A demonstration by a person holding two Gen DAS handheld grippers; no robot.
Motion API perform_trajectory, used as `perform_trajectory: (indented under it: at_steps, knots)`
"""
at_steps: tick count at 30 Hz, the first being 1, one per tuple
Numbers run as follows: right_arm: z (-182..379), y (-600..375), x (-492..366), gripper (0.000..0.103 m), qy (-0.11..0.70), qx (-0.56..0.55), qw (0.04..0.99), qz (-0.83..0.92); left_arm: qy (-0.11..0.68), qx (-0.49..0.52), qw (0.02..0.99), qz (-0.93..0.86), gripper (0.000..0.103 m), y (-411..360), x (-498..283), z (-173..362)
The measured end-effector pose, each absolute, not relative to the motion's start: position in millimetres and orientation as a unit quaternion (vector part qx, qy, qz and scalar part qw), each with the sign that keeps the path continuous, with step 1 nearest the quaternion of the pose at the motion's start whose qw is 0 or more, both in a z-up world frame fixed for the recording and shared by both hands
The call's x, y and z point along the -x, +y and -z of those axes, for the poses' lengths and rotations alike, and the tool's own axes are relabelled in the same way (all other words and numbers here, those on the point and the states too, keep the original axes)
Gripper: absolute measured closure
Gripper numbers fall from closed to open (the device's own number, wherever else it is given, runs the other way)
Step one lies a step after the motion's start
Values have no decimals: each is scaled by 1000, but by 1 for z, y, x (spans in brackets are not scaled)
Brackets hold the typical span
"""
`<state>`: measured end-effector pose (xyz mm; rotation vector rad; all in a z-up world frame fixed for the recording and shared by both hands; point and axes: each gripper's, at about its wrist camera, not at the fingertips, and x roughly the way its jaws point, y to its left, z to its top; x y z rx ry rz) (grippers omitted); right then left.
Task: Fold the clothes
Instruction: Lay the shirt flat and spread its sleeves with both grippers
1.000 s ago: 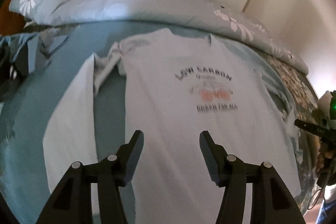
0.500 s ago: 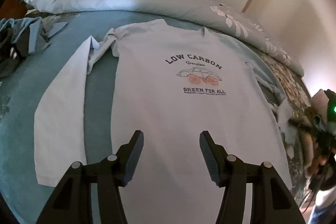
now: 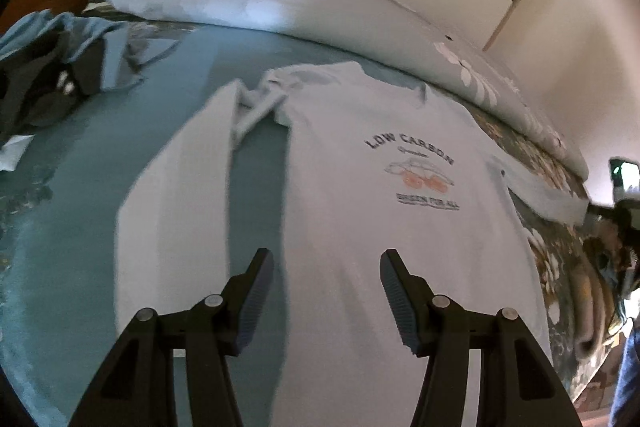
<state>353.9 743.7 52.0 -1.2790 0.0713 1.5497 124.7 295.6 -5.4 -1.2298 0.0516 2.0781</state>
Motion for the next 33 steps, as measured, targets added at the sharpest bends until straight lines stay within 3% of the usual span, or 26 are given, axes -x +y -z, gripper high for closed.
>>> perform_trajectory:
  at_steps: [5, 7, 9, 12, 17, 26, 28, 32, 33]
  knots:
    - [-47, 743, -363, 97, 43, 528, 540, -654, 16, 469, 321, -822, 43, 264, -106, 5]
    - [-56, 737, -363, 90, 42, 511, 539, -668, 4, 472, 308, -826, 43, 252, -98, 8]
    - [-68, 729, -357, 65, 35, 490, 535, -687, -5, 474, 293, -830, 43, 241, -94, 12]
    - [-92, 703, -345, 50, 10, 447, 527, -723, -9, 480, 279, -832, 41, 230, -94, 20]
    - [-107, 635, -330, 46, 18, 376, 449, -811, 25, 488, 314, -814, 41, 244, -111, 33]
    - [-57, 549, -299, 46, 63, 395, 289, -870, 80, 484, 320, -811, 42, 259, -125, 52]
    - [-51, 543, -295, 46, 73, 397, 277, -872, 93, 482, 320, -810, 51, 263, -128, 57]
    - [-40, 541, -291, 46, 94, 402, 262, -872, 123, 467, 307, -820, 89, 258, -127, 60]
    - [-37, 542, -290, 46, 98, 404, 261, -872, 121, 465, 306, -822, 93, 254, -124, 59]
